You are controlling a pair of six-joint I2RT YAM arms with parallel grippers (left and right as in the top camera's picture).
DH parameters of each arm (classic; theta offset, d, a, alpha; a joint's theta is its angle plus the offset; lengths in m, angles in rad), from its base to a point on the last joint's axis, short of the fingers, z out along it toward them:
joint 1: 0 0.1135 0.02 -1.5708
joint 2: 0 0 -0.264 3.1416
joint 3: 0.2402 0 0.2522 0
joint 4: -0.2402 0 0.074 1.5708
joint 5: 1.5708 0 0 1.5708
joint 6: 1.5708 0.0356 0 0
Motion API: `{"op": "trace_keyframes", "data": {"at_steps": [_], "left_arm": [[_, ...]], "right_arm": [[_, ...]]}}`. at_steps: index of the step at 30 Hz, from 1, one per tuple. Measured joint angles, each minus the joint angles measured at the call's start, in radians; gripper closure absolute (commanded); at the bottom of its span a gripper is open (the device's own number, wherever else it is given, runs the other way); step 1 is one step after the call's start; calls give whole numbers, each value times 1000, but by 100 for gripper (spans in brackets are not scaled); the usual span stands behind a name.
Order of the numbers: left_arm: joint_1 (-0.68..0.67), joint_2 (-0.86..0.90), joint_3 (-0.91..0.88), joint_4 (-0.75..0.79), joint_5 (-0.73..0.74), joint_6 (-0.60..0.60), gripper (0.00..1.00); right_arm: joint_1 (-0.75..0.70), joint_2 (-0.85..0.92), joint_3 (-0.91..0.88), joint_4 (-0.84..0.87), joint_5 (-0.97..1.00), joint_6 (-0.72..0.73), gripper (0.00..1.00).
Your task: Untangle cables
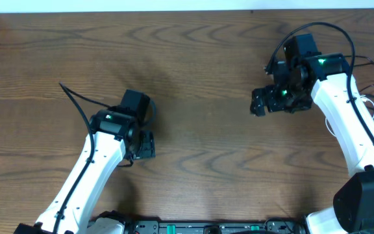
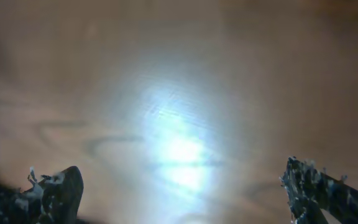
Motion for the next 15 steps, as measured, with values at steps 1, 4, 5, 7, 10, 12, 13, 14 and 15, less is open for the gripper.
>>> {"op": "trace_keyframes", "data": {"at_steps": [1,4,5,7,10,12,13,14,15], "left_arm": [[0,-13,0,-5,2,-3,26],[0,-97,-8,3,8,-3,26],[0,-129,-15,8,10,-3,26],[0,-227,-40,31,11,-3,25],[-2,-388,-88,77,11,2,26],[-10,-540,-129,104,11,5,2],[-11,-563,-135,105,11,5,2],[-15,-627,-146,106,12,11,2],[-18,-694,-159,107,11,11,2]], "right_arm": [[-1,0,0,-13,-6,3,1],[-2,-19,-5,-33,9,17,1],[-2,-32,-13,-27,20,22,1],[-2,-84,-47,8,46,32,1],[-2,-205,-134,105,73,41,1],[-2,-347,-238,225,93,48,1],[-1,-376,-259,247,102,48,1],[-1,-441,-308,291,110,49,1],[-1,-522,-367,332,124,52,1]]}}
